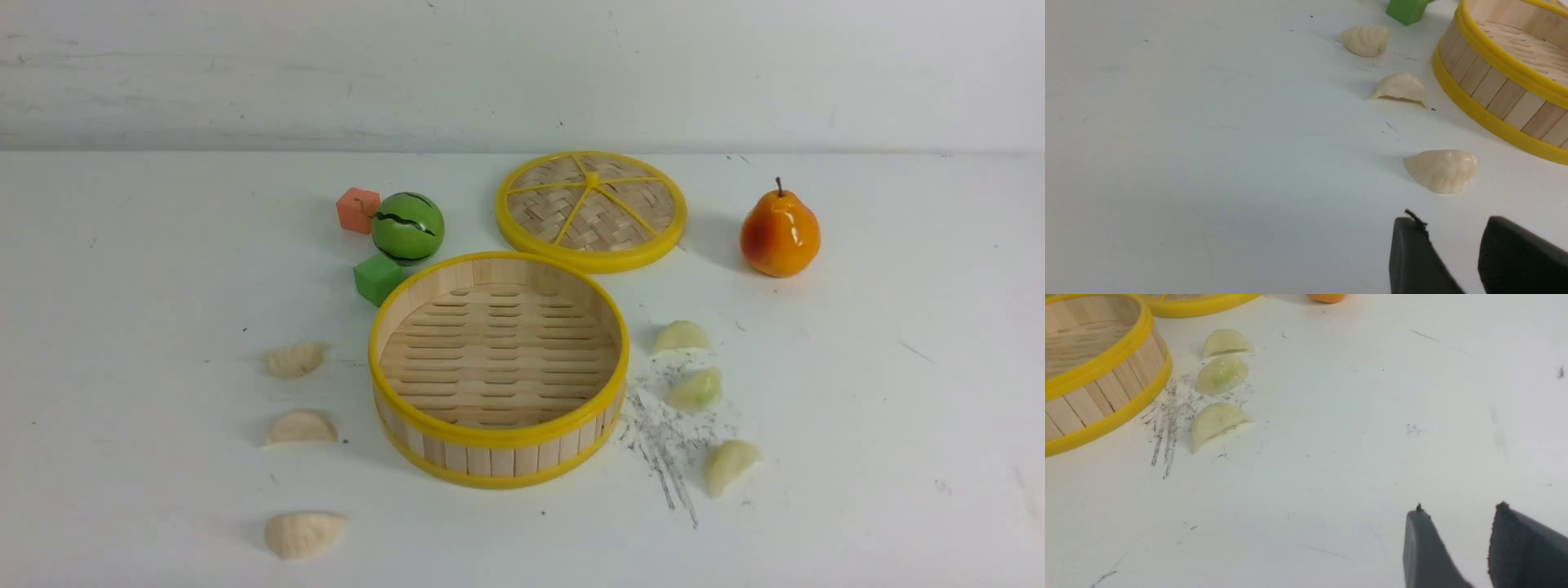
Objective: Put the dumplings into the steamer on the white table.
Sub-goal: 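Reach for and grasp a dumpling on the table with the left gripper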
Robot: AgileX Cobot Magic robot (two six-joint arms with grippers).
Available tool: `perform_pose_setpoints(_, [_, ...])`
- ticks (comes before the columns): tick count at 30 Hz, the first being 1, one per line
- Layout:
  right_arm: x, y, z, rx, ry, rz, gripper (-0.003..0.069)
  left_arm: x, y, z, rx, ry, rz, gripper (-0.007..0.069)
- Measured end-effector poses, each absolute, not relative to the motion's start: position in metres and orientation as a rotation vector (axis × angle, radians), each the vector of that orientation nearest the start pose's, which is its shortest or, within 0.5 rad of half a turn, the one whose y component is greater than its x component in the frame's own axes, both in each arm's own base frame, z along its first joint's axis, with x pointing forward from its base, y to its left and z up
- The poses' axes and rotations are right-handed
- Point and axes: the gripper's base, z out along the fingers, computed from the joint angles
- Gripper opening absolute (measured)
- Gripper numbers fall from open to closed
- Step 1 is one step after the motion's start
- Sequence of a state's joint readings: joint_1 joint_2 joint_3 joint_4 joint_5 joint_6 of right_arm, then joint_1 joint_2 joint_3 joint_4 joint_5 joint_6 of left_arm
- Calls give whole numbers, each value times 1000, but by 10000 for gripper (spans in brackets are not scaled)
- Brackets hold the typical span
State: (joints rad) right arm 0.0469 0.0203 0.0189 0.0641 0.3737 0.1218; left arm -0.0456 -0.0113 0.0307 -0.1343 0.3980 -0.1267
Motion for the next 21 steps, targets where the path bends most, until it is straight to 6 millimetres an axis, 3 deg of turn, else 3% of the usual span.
perform_pose_setpoints(21, [54,5,172,112,1896,177,240,52,-7,168,-144,1899,-234,237])
